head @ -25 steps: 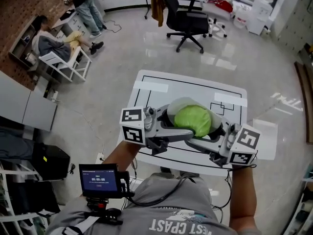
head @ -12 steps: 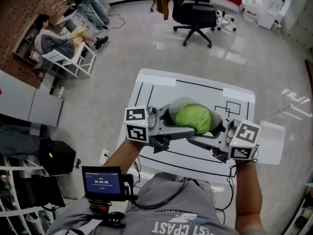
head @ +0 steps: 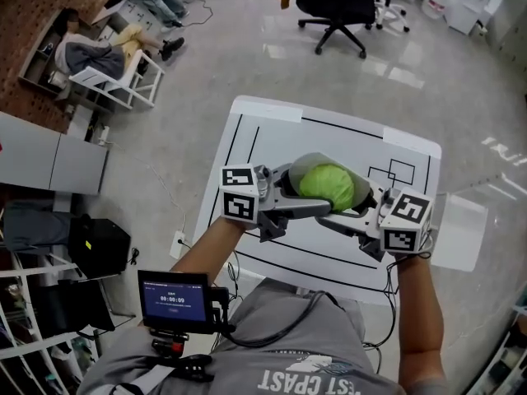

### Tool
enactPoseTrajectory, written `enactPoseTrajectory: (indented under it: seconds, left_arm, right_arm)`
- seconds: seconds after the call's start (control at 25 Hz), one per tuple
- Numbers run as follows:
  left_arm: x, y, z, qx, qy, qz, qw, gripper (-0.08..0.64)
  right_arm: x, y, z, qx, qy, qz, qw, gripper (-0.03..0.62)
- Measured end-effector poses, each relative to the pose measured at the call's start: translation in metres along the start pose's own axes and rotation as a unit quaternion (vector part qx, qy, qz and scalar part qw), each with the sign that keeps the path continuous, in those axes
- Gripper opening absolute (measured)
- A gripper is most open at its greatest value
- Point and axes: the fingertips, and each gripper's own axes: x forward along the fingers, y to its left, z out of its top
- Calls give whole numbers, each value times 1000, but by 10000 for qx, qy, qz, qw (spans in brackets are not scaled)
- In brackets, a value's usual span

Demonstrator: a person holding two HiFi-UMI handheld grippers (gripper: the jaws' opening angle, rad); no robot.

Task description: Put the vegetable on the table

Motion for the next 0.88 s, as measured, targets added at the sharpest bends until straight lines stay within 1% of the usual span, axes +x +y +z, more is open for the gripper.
enactPoseTrajectory:
  seconds: [0.12,0.28,0.48,0.76,0.88]
  left_arm:
    - [-2,17,-11,-66,144,76,9998,362]
    - [-6,37,-25,-233,216,168,9994,365]
    - [-17,64,-49,-328,487,294,9978,368]
    - [-27,103,-94,-459,898,470,9938,371]
    - [-32,116,-113,-446,1101,577,9912,371]
  right_arm:
    - [5,-15,-14,123,163,-63,9998,324]
    - [10,-32,-30,282,396,-106,9988,324]
    - [22,-54,-60,433,752,-170,9961,328]
    - [35,-87,-112,698,1471,-202,9864,342]
    - [40,-98,-136,812,1739,-191,9812,346]
